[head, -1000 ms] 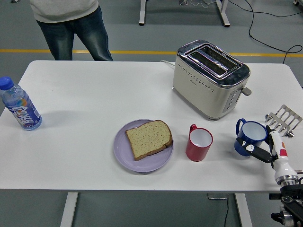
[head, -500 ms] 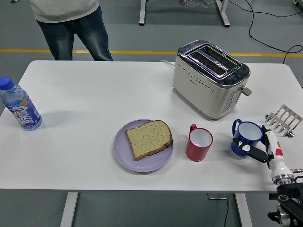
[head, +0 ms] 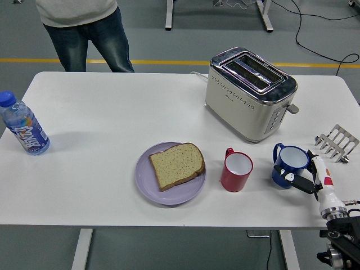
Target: Pick up the cup,pour liquid into bread,place the cup on the desk
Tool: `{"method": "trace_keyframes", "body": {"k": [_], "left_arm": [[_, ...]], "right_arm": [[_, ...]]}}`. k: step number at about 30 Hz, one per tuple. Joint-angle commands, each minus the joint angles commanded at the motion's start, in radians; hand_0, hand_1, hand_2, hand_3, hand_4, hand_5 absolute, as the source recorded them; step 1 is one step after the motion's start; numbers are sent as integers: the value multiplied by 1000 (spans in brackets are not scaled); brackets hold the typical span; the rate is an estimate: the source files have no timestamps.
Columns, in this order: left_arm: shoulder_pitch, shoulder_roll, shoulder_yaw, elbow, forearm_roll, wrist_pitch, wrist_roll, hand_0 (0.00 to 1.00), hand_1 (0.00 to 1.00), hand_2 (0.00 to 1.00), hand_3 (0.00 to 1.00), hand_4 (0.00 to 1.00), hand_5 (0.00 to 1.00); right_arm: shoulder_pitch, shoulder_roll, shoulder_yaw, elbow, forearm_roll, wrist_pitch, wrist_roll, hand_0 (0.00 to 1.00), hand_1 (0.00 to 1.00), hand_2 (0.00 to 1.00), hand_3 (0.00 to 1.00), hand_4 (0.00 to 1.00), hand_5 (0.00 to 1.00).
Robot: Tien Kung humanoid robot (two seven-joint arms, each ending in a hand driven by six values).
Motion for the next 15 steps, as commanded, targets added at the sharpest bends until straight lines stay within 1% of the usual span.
{"method": "trace_keyframes", "body": {"k": [15], "left_arm": [[-2, 0, 1, 0, -1, 0, 0, 690, 756, 773, 611, 396, 998]], "right_arm": [[1, 1, -9, -7, 13, 4, -3, 442, 348, 478, 485, 706, 2]]}}
